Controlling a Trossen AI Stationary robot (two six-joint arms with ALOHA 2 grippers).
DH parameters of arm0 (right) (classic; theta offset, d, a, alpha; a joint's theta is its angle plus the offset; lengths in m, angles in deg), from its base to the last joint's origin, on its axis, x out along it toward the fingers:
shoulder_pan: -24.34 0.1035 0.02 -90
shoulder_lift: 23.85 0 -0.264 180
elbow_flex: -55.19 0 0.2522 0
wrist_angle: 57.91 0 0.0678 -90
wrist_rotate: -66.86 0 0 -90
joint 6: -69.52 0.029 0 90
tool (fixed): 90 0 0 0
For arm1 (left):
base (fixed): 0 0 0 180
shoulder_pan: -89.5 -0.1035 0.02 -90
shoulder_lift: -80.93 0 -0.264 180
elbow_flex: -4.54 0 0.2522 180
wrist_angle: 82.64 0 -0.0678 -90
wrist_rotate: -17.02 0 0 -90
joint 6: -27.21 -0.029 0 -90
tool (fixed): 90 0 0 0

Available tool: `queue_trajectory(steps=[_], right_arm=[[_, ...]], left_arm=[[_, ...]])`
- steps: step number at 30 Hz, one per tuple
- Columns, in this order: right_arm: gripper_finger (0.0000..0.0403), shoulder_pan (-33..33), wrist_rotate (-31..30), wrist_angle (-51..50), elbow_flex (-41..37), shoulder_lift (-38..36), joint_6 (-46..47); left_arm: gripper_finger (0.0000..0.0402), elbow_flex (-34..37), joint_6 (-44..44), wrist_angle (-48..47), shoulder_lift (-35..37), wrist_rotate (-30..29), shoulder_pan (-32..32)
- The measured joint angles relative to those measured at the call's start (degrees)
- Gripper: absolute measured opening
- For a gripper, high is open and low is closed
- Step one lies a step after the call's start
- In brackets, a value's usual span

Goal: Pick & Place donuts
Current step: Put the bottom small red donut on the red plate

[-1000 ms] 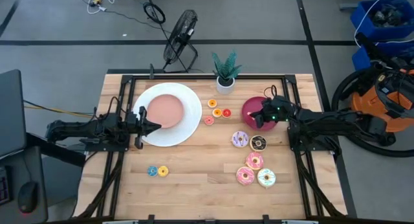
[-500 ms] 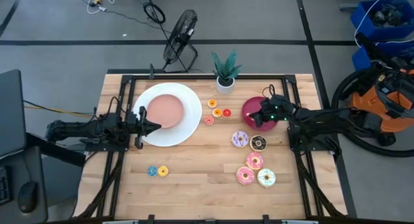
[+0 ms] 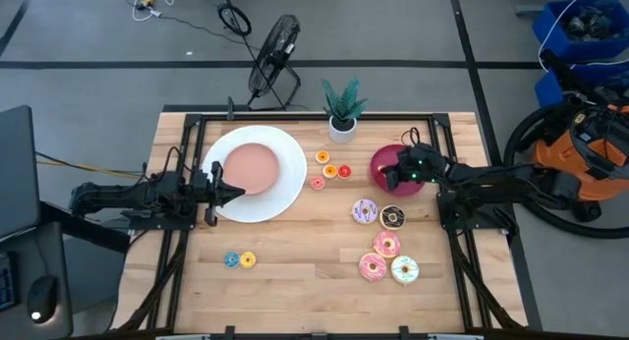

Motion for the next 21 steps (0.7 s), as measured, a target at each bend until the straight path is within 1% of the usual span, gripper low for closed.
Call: queue_trajectory(steps=[7, 10, 14, 17, 18, 21], right_arm=[[0.0139, 0.0, -4.71, -1.76, 0.0, -1.78, 0.26], [0.0158, 0.0, -5.93, -2.37, 0.0, -2.57, 0.0], [0.0162, 0.02, -5.75, -5.6, 0.53, -3.2, -2.48], [0.0156, 1.35, -4.6, -13.29, 3.52, -3.24, -8.16], [0.0155, 2.11, -5.18, -16.24, 4.88, -3.24, -10.02], [0.0155, 4.79, -10.34, -23.65, 9.1, -3.19, -16.75]], left_arm=[[0.0007, 0.0, 0.0, -0.02, -0.02, 0.0, 0.01], [0.0007, 0.0, -0.02, -0.02, -0.02, 0.0, 0.01], [0.0007, 0.0, -0.04, -0.02, 0.0, 0.0, -0.01], [0.0007, 0.0, -0.02, -0.04, -0.02, 0.0, -0.01], [0.0007, 0.0, -0.02, -0.04, 0.0, 0.0, -0.01], [0.0007, 0.0, -0.02, -0.06, -0.01, 0.0, 0.01]])
